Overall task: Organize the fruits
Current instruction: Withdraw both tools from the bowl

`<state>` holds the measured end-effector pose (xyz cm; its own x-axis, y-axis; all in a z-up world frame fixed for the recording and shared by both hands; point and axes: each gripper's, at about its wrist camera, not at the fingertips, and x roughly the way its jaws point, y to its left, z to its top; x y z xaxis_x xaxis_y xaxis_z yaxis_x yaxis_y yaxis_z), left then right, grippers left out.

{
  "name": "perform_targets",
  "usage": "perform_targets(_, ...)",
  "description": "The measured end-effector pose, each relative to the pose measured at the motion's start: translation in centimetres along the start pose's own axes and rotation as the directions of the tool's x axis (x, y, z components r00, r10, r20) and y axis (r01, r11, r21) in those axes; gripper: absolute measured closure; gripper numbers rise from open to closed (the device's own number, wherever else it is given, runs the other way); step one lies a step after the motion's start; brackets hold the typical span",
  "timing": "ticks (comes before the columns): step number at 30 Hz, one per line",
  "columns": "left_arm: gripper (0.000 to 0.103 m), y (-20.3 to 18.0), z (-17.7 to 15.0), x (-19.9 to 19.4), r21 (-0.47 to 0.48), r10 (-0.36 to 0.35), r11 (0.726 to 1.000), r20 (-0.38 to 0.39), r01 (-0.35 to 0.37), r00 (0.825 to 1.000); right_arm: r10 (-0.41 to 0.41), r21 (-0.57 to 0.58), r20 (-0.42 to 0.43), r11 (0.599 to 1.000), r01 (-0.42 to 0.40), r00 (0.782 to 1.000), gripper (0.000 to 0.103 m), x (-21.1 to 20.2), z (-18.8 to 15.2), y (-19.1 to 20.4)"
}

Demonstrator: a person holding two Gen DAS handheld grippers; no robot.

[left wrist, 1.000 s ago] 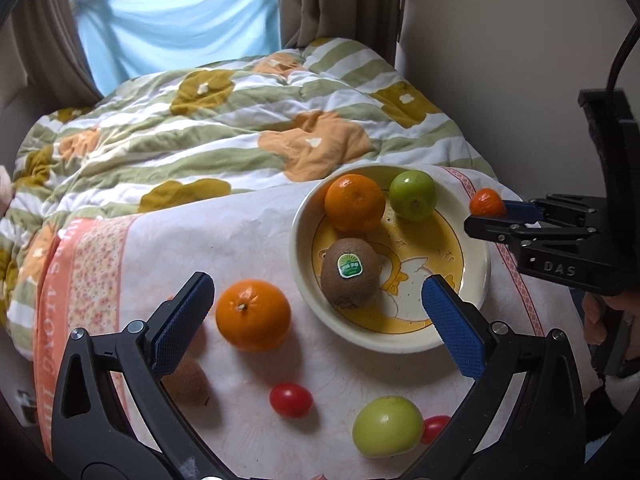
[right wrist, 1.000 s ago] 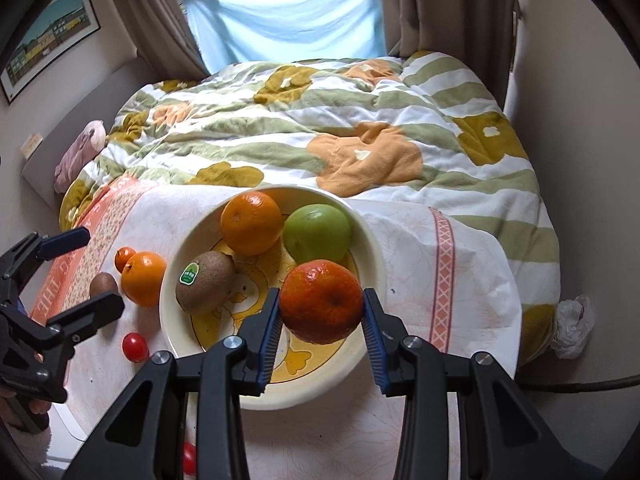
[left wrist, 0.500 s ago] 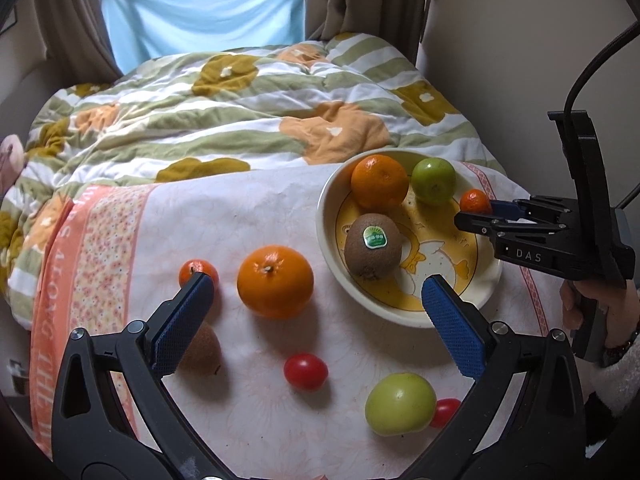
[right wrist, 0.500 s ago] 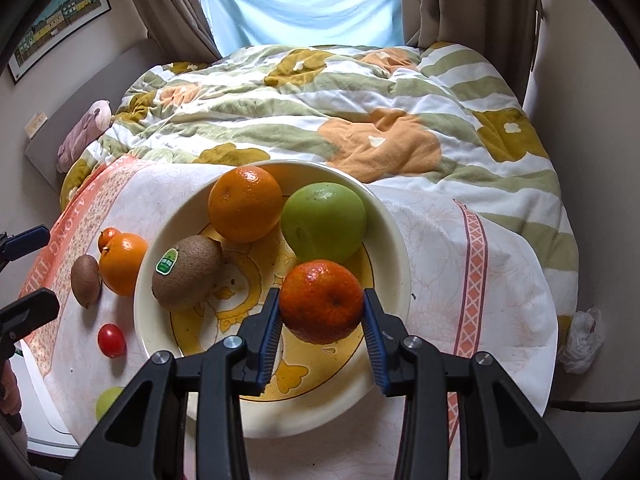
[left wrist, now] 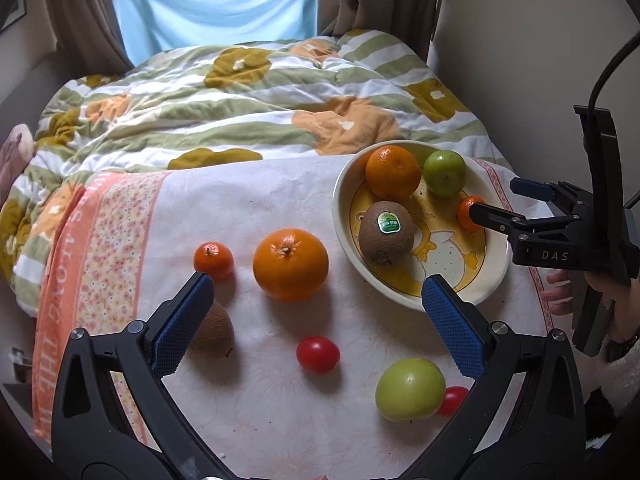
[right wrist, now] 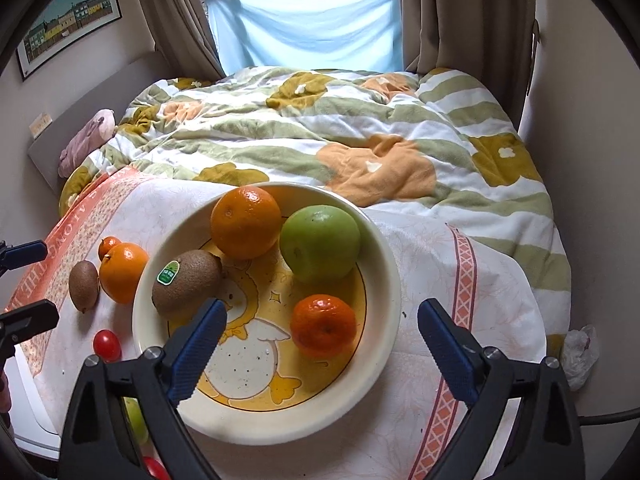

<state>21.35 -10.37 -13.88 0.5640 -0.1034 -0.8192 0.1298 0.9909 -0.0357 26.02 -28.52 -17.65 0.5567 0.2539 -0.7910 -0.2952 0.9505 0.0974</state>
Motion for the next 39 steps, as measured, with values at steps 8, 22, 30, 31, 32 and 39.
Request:
perform_targets(8, 0.000, 1.0, 0.9, -2.5, -0.014, -0.015, 1.000, 0.060, 0.016, 0.998, -0.026, 0.006, 0.024, 1.000, 0.026, 0.999, 0.007, -3.0, 0.2, 0.1)
perform_targets(22, 0.000, 5.9, -0.1, -9.5, 0.011, -0.061, 0.998, 0.171, 0.060, 0.983, -0.055, 0.117, 0.086, 0.992, 0.045, 0.995, 0.007, -12.6, -0.2, 4.2)
perform_targets(30, 0.000, 9.4, -1.9, -11.4, 0.052, -0.086, 0.996, 0.173, 0.078, 0.981, -0.130, 0.194, 0.122, 0.975, 0.105, 0.984, 0.007, -15.8, -1.8, 9.9)
perform_targets(31, 0.000, 9.8, -2.0, -11.5, 0.057, -0.090, 0.995, 0.173, 0.082, 0.981, -0.142, 0.206, 0.123, 0.972, 0.115, 0.982, 0.007, -15.9, -2.0, 10.6)
perform_targets(32, 0.000, 10.2, -2.1, -11.6, 0.062, -0.092, 0.995, 0.172, 0.082, 0.981, -0.149, 0.217, 0.122, 0.969, 0.120, 0.981, 0.007, -16.0, -2.3, 11.1)
perform_targets(39, 0.000, 12.7, -2.8, -11.3, 0.128, -0.149, 0.983, 0.143, 0.131, 0.978, -0.208, 0.323, 0.091, 0.931, 0.169, 0.974, 0.007, -15.7, -4.5, 14.6)
